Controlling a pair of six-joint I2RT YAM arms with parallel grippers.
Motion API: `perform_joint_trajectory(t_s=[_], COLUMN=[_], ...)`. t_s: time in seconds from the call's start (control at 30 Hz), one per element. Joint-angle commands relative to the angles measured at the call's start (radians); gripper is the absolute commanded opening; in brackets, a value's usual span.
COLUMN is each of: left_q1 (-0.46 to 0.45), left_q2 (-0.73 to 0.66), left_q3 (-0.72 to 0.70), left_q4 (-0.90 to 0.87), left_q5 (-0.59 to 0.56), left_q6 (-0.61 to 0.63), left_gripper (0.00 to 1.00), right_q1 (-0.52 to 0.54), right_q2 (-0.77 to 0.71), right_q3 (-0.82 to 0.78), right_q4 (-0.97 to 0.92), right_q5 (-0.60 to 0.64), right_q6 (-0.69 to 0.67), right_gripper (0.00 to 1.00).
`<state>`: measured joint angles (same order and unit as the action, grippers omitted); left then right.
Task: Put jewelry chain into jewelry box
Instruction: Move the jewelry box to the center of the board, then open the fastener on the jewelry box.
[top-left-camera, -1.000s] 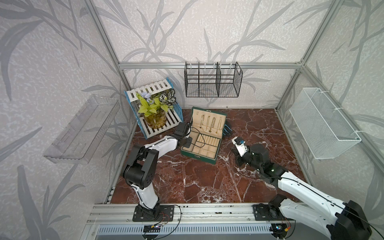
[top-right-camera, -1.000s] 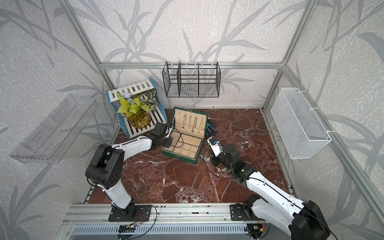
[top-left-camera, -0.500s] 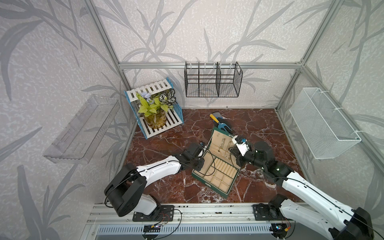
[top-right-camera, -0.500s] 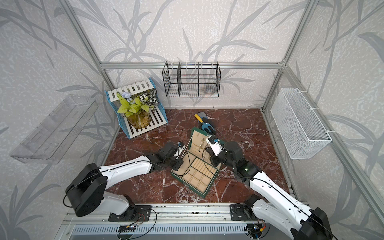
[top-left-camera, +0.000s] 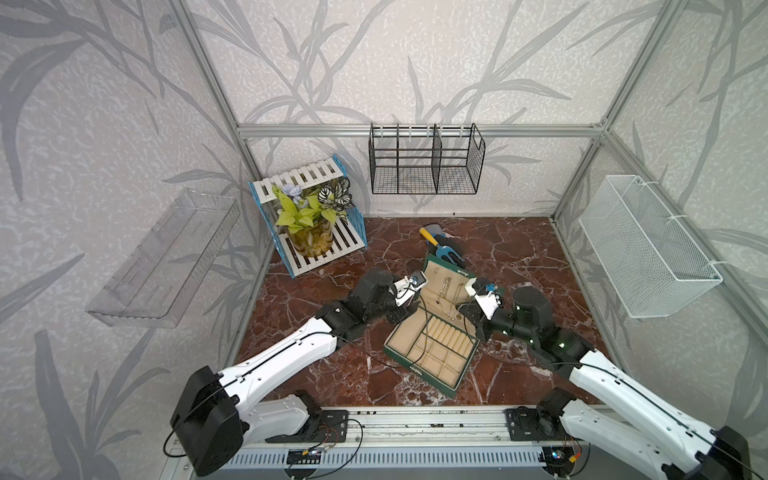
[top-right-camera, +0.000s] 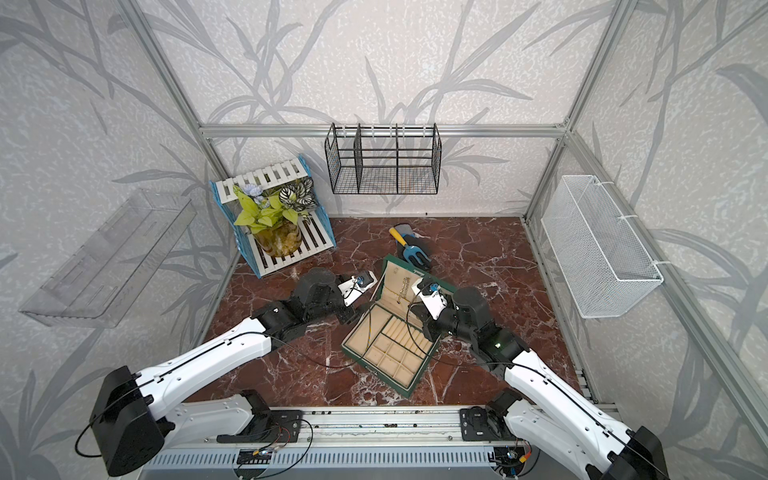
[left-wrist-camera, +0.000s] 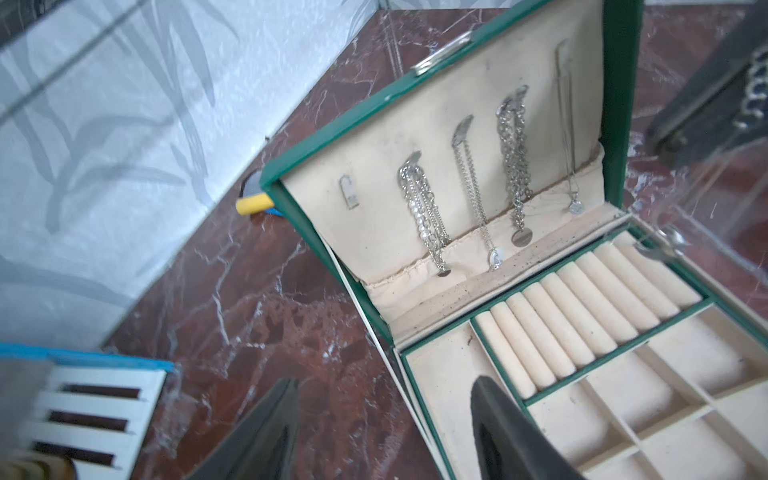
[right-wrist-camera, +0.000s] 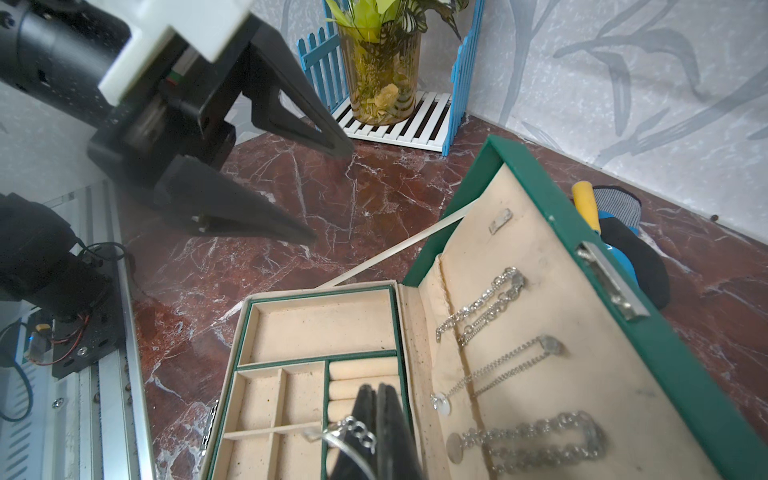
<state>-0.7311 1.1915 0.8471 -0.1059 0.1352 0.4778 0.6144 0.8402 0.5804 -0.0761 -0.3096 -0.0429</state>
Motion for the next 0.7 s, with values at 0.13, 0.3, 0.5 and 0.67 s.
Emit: perform_joint_trajectory(t_s=[0.13,0.3,0.5,0.67], left_q1=[-0.001,-0.001,-0.001,-0.001], left_q2=[0.121,0.237,0.336,0.408], left_q3=[0.052,0.156,0.226,0.289], left_q4=[0.164,0.133,0.125,0.108], left_q5=[0.117,0.149,0.151,0.120], left_q6=[0.362,0.391,0.415,0.441], left_gripper=[0.66,0.60,0.58,0.56], right_q1=[0.003,0.003,0.003,0.002], right_q2=[-0.009,-0.010,-0.020,-0.032], right_q3=[-0.059,-0.081,-0.098,-0.108], right_q4=[0.079,0.111,0.126,0.125], right_q5=[-0.017,-0.022,-0.017,-0.016], right_q6=[0.027,0.042,0.043,0.041], right_gripper=[0.00,0.00,0.00,0.00])
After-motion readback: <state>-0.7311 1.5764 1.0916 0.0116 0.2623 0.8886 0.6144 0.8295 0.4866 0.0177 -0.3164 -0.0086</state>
